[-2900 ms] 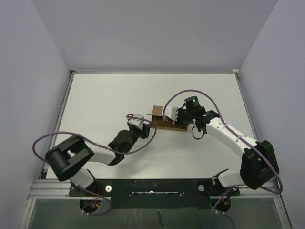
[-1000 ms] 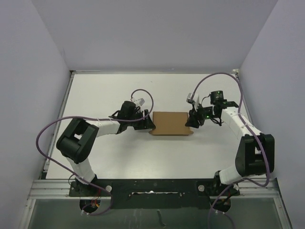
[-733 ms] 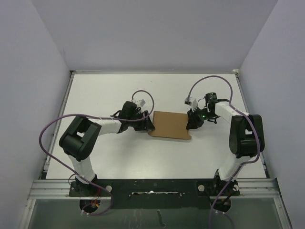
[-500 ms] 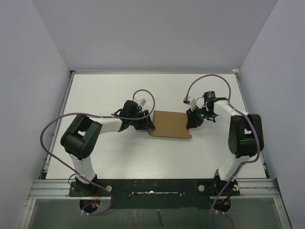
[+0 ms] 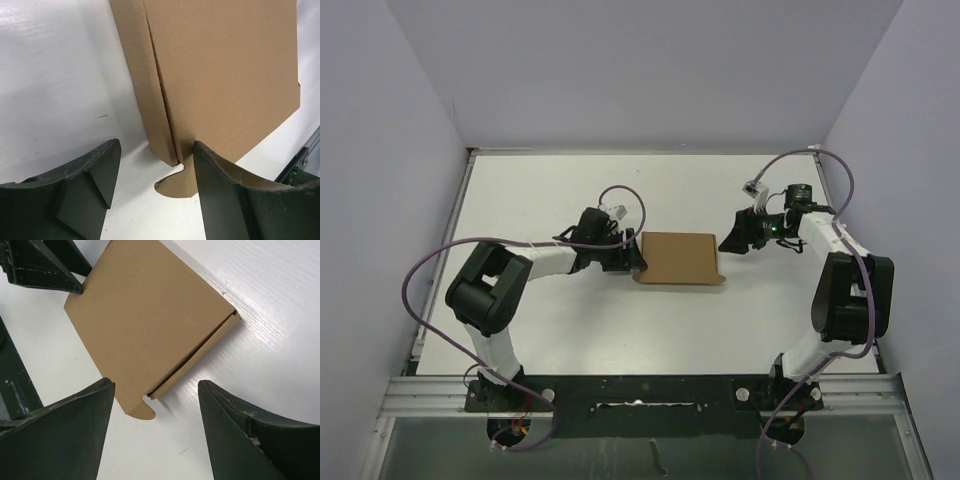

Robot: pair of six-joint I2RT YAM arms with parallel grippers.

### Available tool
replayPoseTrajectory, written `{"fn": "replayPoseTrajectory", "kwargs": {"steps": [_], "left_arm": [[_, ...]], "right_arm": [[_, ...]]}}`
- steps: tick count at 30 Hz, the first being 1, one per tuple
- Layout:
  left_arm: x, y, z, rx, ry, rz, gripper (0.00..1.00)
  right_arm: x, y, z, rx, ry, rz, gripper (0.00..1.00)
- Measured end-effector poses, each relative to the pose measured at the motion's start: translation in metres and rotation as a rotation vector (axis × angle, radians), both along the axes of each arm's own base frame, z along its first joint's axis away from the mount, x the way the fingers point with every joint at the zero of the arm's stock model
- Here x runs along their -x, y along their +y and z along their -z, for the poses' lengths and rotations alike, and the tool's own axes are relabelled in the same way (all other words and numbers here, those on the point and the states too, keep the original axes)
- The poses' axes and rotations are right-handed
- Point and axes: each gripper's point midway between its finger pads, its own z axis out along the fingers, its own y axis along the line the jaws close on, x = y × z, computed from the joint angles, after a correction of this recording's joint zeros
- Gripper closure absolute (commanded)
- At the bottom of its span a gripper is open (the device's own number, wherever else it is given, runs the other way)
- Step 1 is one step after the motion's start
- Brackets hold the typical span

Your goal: Fold the paper box

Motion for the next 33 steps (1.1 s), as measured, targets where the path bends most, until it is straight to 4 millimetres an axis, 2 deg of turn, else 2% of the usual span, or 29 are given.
{"fn": "replayPoseTrajectory", "kwargs": {"steps": [5,8,12,14,17,19,21,24,29,33], "left_arm": [[-0.003,0.002,-0.013,0.010,-0.038,-0.013,0.40],[0.003,0.009,-0.026,0.023,-0.081,-0.030,0.40],[0.012,0.019,-0.042,0.045,-0.151,-0.053,0.39],[0.015,0.024,-0.048,0.055,-0.179,-0.062,0.35],[0.017,0.031,-0.054,0.073,-0.221,-0.073,0.21],[0.016,0.035,-0.056,0.093,-0.249,-0.080,0.18],[0.016,0.038,-0.054,0.116,-0.267,-0.088,0.19],[0.021,0.042,-0.045,0.131,-0.253,-0.096,0.24],[0.017,0.031,-0.035,0.159,-0.190,-0.079,0.25],[0.009,0.021,-0.029,0.174,-0.151,-0.068,0.26]], "right_arm": [[0.002,0.001,0.034,-0.058,0.162,0.034,0.31],[0.006,0.005,0.055,-0.082,0.253,0.036,0.32],[0.011,0.010,0.066,-0.097,0.313,0.036,0.34],[0.012,0.011,0.069,-0.101,0.328,0.034,0.39],[0.013,0.011,0.074,-0.103,0.349,0.038,0.47],[0.014,0.011,0.076,-0.100,0.363,0.044,0.52],[0.014,0.010,0.078,-0.092,0.373,0.051,0.57],[0.014,0.009,0.079,-0.083,0.379,0.059,0.57],[0.012,0.008,0.080,-0.081,0.385,0.060,0.47],[0.011,0.009,0.079,-0.088,0.386,0.058,0.45]]}}
